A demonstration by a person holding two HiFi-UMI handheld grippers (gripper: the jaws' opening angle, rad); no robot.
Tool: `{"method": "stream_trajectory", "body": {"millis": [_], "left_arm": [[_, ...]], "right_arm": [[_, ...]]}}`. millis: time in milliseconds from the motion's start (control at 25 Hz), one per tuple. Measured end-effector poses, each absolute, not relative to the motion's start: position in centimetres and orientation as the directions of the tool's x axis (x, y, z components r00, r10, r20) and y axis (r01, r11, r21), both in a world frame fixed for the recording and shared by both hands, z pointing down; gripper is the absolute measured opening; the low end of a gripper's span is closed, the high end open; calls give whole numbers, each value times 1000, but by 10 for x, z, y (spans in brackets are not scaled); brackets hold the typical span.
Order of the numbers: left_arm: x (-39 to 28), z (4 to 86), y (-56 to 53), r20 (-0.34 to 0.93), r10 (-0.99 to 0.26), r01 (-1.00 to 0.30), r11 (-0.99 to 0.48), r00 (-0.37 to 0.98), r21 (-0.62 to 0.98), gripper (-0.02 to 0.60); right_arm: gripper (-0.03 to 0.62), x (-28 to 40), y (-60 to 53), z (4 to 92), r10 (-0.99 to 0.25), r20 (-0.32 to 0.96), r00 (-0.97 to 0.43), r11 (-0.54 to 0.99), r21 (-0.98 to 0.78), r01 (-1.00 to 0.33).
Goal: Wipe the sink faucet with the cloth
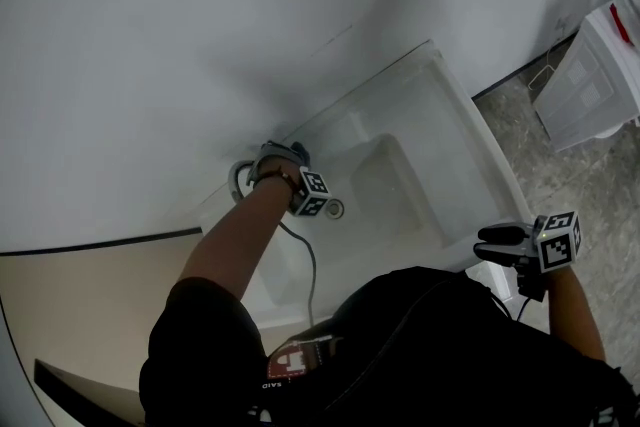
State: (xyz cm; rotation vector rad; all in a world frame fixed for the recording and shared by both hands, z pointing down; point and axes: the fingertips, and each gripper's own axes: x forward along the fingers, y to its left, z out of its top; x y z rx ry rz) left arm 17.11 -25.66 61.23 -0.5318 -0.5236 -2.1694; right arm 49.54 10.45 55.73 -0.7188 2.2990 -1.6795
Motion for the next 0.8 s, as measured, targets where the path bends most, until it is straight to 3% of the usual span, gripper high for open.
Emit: {"method": "stream_trajectory", "body": {"millis": [280, 440, 560, 800], "left_arm": [[165, 601, -230, 548, -617, 813, -530, -565, 243, 23], [193, 594, -253, 642, -546, 755, -651, -539, 80, 23], [222, 605, -287, 592, -640, 803, -596, -490, 21, 23], [185, 628, -291, 388, -749, 843, -464, -537, 272, 21]], "right_arm": [[184, 493, 104, 549, -486, 104, -868, 250, -935, -251], [184, 497, 102, 549, -502, 115, -857, 241, -933, -267], [184, 499, 100, 554, -511, 133, -849, 228, -932, -283], [184, 517, 95, 548, -578, 142, -804, 234, -914, -330]]}}
